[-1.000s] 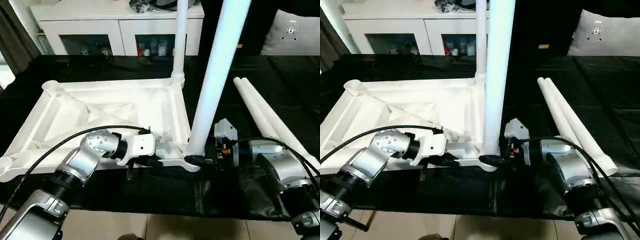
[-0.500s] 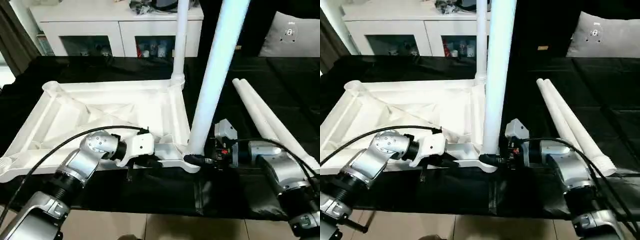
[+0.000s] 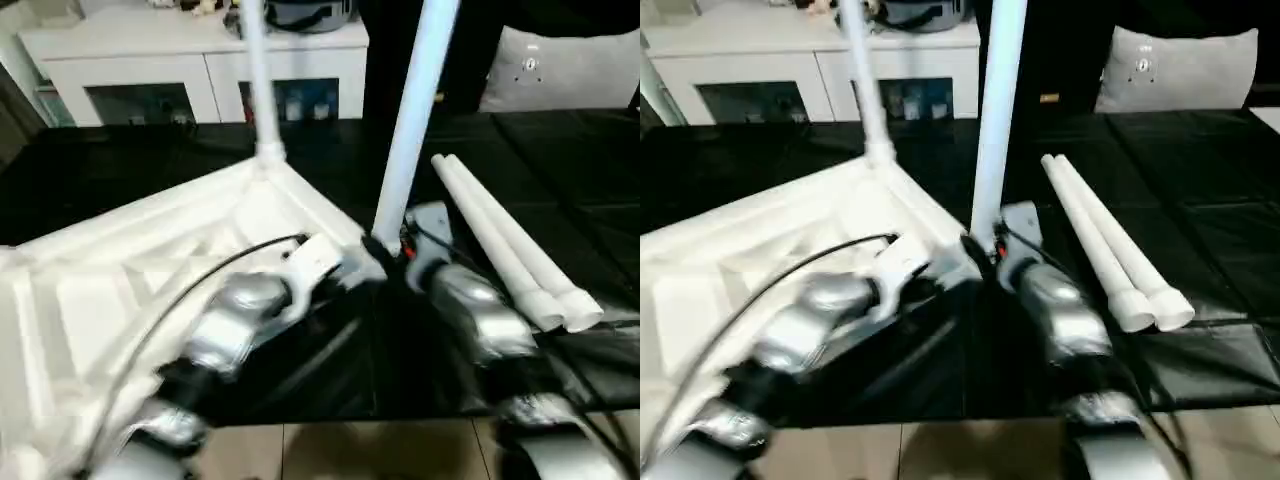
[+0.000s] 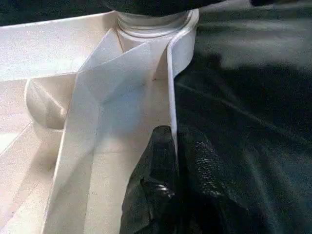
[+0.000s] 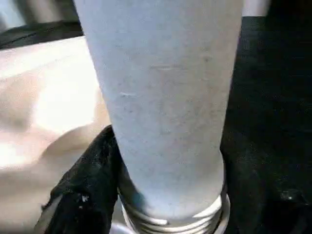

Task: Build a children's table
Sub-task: Rotate leg to tighten

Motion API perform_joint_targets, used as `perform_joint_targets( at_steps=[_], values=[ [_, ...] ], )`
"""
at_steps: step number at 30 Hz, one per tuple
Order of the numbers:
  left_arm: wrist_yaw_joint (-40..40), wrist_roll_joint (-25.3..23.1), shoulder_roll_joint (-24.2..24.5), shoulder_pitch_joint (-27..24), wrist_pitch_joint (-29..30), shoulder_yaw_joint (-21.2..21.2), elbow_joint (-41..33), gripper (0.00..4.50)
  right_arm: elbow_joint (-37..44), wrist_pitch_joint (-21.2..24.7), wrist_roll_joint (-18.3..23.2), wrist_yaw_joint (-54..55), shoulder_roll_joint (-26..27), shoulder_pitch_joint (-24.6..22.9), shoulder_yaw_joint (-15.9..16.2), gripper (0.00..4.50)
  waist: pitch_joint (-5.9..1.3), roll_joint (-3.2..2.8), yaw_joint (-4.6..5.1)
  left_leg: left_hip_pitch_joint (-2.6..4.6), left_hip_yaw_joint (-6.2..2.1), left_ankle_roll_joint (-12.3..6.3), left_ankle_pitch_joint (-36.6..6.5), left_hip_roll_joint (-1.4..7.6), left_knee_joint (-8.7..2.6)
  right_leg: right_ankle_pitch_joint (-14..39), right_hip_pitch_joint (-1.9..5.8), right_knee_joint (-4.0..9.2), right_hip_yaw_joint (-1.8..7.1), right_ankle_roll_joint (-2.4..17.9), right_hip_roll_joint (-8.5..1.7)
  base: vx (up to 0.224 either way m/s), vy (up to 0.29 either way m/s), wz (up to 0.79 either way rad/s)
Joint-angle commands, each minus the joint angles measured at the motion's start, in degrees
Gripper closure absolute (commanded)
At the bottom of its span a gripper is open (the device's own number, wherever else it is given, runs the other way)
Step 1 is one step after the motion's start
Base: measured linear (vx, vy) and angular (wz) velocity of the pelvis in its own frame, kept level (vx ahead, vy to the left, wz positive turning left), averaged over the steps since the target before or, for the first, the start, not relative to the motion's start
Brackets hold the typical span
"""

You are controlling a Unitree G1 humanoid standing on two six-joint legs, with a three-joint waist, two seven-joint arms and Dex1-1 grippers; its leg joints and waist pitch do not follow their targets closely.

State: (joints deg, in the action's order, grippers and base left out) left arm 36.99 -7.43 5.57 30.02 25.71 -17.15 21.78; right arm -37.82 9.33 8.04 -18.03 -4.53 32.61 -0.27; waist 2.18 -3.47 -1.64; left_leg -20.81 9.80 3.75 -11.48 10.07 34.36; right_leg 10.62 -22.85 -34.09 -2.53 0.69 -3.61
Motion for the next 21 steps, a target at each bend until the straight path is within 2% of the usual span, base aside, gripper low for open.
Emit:
perform_joint_targets(
  at_steps=[1,3,5,8,15,16,18,21],
  values=[
    [-0.96,1.09,-1.88,2.18,-2.78,-1.47,-2.2,4.5,-5.06,0.39,0.25,1.51,3.17,-1.31,0.85,1.5,-2.98,0.57,-0.17,-0.02,-0.94,-2.44,-11.98,2.31,-4.45,18.14,2.31,4.89,2.02,10.52,-4.11,0.0,0.0,0.0],
    [-1.07,0.87,-1.48,2.25,-2.76,-1.44,-2.15,4.5,-4.98,-0.34,0.04,1.75,3.2,-1.37,0.62,1.15,-3.15,0.54,-0.26,-0.03,-0.91,-2.96,-12.01,2.34,-4.42,15.9,2.46,4.66,1.97,11.03,-4.14,0.0,0.0,0.0],
    [-0.95,-0.12,0.57,2.18,-3.36,-1.19,-1.5,4.5,-3.1,-2.52,0.91,-0.44,2.55,-2.28,-0.79,1.06,-3.31,0.4,-0.42,0.01,-0.8,-3.82,-10.71,2.35,-4.19,12.71,2.57,4.48,2.11,11.92,-4.22,0.0,0.0,0.0],
    [-0.79,-0.84,2.11,2.46,-4.71,-0.38,0.12,4.5,-1.37,-4.77,0.56,-2.83,0.65,-3.45,-0.49,0.72,-3.44,0.49,-0.5,-0.42,-0.76,-5.19,-8.05,2.25,-3.97,7.8,2.9,3.9,1.9,12.99,-4.06,0.0,0.0,0.0],
    [1.65,-0.49,5.33,3.25,-8.56,-0.04,3.2,4.5,4.86,-7.93,2.48,-12.62,-5.44,-7.25,-1.11,0.17,-3.46,0.68,-0.67,-0.59,-0.79,-6.58,-7.18,2.31,-3.82,7.83,3.16,3.86,1.78,13.15,-4.1,0.0,0.0,0.0],
    [3.31,-0.2,6.42,3.35,-10.11,-0.45,3.87,4.5,6.83,-8.54,3.48,-16.93,-8.18,-8.24,-1.49,0.08,-3.52,0.44,-0.66,-0.56,-0.78,-6.95,-7.35,2.27,-3.71,7.41,3.17,3.85,1.74,13.28,-4.04,0.0,0.0,0.0],
    [6.77,0.09,8.01,3.15,-12.14,-1.51,4.26,4.5,8.94,-8.98,4.12,-23.14,-12.42,-9.22,-1.0,0.01,-3.47,0.57,-0.81,-0.57,-0.74,-7.63,-7.32,2.29,-3.64,6.86,3.29,3.88,1.71,13.59,-4.02,0.0,0.0,0.0],
    [10.18,0.07,9.64,2.69,-14.11,-2.86,4.18,4.5,10.22,-9.46,4.29,-27.8,-15.58,-9.78,-0.25,0.01,-3.44,0.42,-0.98,-0.49,-0.73,-7.89,-7.71,2.39,-3.59,6.97,3.14,3.81,1.72,13.93,-4.07,0.0,0.0,0.0]
  ],
)
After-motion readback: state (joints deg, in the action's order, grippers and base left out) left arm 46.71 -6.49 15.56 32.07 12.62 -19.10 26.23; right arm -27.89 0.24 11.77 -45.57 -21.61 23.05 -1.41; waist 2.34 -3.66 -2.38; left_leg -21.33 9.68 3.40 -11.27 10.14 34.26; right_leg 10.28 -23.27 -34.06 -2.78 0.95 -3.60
